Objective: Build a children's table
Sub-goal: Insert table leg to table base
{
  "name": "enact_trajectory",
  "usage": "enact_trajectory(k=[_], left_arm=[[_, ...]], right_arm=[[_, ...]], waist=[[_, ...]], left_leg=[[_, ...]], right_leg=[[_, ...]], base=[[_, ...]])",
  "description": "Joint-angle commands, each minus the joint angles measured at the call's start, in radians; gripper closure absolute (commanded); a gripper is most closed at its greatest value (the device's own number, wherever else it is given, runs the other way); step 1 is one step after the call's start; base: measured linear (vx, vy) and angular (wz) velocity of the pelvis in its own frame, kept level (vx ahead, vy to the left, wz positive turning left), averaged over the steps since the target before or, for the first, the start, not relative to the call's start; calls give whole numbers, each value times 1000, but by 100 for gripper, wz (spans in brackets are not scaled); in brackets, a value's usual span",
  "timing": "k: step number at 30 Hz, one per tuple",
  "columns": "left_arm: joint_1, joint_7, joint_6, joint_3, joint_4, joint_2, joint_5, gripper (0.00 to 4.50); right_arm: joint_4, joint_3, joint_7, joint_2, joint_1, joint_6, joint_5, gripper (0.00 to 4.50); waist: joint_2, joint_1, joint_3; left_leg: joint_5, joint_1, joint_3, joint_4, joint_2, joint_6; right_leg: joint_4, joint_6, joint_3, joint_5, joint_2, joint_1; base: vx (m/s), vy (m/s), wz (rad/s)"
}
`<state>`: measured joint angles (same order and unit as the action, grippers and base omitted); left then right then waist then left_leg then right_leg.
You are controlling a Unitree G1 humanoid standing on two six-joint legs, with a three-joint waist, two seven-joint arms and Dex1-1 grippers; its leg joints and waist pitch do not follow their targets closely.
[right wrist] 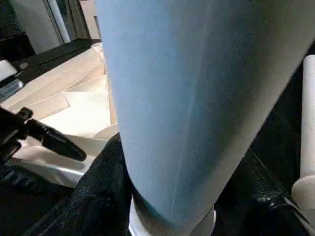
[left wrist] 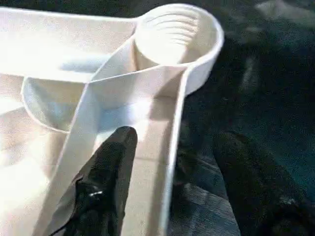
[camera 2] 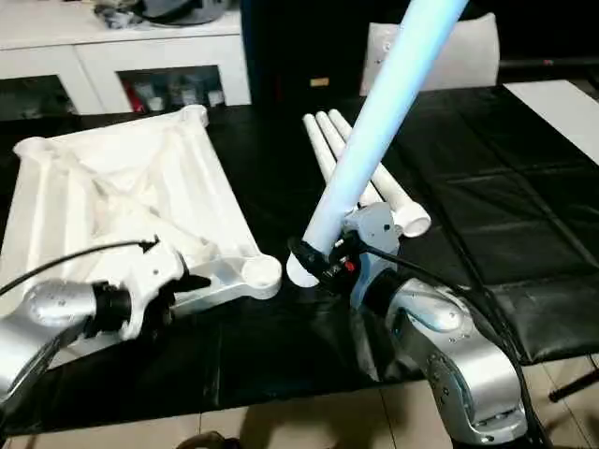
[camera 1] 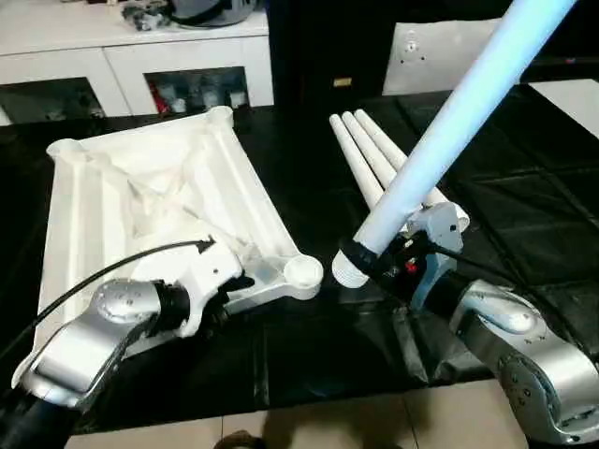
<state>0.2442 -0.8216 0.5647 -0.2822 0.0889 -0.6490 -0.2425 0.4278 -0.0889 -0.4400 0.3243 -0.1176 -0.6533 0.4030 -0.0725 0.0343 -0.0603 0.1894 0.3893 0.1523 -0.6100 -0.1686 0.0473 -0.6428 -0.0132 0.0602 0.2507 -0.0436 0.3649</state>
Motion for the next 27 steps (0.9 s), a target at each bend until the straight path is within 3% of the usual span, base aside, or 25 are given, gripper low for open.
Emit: enact_trajectory(k=[1,8,16,17,27], left_arm=[[13,3,19,12,-23,2,0,202],[40,-11,92,37,-15,18,-40,257],[30,-8,106,30,34,17,-39,325],[28,-8,105,23,35,15,-28,334],[8,6,89,-39,16,-32,65,406]], right_arm=[[3,-9,-6,3,-11,11,-4,261],[-5,-11,-2,7,-20,13,-11,261],[-13,-17,-13,7,-23,22,-21,261],[-16,-20,-13,5,-26,23,-22,261],[-31,-39,-22,0,-33,39,-36,261]], waist=[[-4,2,48],[-3,4,46],[-3,2,44],[2,4,49],[-1,6,49]], left_leg=[[138,-18,-24,76,-53,-6],[151,-22,-21,78,-55,-10],[151,-20,-21,81,-55,-15],[145,-20,-21,79,-54,-16],[147,-18,-22,81,-56,-13]], right_leg=[[82,-190,-59,19,-95,-35],[87,-202,-60,65,-96,-33],[89,-193,-60,79,-94,-33],[89,-193,-60,75,-95,-36],[90,-186,-61,83,-95,-33]], base=[[0,0,0],[0,0,0],[0,0,0],[0,0,0],[0,0,0]])
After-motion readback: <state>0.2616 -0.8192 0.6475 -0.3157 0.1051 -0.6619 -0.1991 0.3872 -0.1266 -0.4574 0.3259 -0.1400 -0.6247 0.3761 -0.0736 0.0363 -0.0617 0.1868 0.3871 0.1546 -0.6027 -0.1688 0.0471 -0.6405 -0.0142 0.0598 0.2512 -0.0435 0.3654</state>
